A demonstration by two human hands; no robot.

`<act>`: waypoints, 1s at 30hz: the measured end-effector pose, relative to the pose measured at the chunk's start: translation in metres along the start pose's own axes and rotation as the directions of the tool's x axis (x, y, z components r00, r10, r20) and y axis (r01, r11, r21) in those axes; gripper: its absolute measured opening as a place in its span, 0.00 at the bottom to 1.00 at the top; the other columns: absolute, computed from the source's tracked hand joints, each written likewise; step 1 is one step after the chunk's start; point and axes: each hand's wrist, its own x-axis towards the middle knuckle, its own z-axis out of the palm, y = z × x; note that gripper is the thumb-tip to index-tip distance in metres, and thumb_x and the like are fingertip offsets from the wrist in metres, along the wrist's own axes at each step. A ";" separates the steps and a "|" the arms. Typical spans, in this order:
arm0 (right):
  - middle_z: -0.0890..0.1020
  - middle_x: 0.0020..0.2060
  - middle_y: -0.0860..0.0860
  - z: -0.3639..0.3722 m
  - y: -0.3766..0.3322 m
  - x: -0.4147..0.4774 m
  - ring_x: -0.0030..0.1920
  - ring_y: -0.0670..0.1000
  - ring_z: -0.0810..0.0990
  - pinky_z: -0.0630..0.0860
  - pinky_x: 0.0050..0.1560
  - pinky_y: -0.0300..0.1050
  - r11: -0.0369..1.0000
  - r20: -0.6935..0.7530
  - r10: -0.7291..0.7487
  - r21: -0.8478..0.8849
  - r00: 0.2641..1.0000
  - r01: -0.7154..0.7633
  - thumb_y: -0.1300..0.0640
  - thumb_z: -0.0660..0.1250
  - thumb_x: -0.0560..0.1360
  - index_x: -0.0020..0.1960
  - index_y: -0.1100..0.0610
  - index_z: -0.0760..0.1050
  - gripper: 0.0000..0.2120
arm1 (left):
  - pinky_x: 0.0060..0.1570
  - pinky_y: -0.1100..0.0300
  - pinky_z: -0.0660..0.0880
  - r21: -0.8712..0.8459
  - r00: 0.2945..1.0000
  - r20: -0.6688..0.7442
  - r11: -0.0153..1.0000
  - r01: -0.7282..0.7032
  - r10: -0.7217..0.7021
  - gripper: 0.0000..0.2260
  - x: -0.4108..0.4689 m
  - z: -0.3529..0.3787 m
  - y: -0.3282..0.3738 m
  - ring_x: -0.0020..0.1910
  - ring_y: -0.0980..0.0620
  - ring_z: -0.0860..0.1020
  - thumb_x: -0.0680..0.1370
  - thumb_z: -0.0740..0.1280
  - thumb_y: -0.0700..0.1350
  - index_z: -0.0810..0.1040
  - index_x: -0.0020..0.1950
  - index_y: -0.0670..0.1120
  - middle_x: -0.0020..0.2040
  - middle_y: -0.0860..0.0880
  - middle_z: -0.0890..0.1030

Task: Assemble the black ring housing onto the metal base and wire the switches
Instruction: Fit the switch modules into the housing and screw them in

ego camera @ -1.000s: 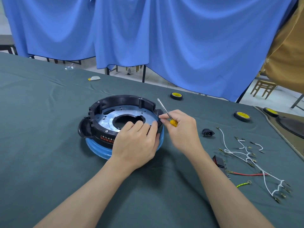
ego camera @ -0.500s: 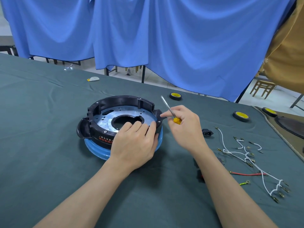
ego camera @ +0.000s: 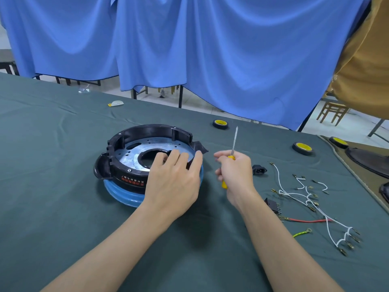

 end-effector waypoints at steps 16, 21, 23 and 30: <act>0.82 0.43 0.61 -0.003 -0.002 -0.024 0.50 0.59 0.83 0.81 0.52 0.54 0.934 0.239 0.254 0.193 0.937 -0.302 0.68 0.59 0.77 0.54 0.69 0.73 0.08 | 0.29 0.57 0.66 -0.011 0.983 0.155 0.994 0.107 -0.104 0.18 0.003 -0.009 0.009 0.30 0.45 0.75 0.61 0.80 0.40 0.84 0.50 0.44 0.30 0.47 0.76; 0.83 0.30 0.59 -0.013 -0.010 -0.024 0.38 0.56 0.84 0.82 0.42 0.55 0.852 0.354 0.363 0.249 0.862 -0.460 0.70 0.58 0.76 0.50 0.67 0.74 0.07 | 0.28 0.57 0.67 -0.075 0.984 0.132 0.989 0.128 -0.118 0.15 0.002 -0.014 0.005 0.32 0.45 0.76 0.64 0.79 0.40 0.83 0.49 0.43 0.31 0.47 0.77; 0.83 0.32 0.63 -0.016 -0.012 -0.023 0.41 0.61 0.84 0.81 0.46 0.57 0.804 0.416 0.408 0.258 0.812 -0.536 0.69 0.58 0.76 0.52 0.67 0.74 0.08 | 0.28 0.57 0.66 -0.089 0.987 0.124 0.989 0.117 -0.106 0.12 0.003 -0.015 0.003 0.33 0.45 0.76 0.66 0.78 0.42 0.83 0.47 0.43 0.31 0.47 0.77; 0.84 0.39 0.67 -0.018 -0.010 -0.021 0.44 0.65 0.84 0.81 0.45 0.59 0.708 0.492 0.410 0.360 0.768 -0.608 0.68 0.58 0.77 0.57 0.65 0.73 0.11 | 0.34 0.52 0.74 -0.066 0.988 0.136 0.994 0.085 -0.076 0.21 0.005 -0.023 -0.007 0.40 0.43 0.78 0.69 0.75 0.54 0.80 0.55 0.42 0.39 0.46 0.80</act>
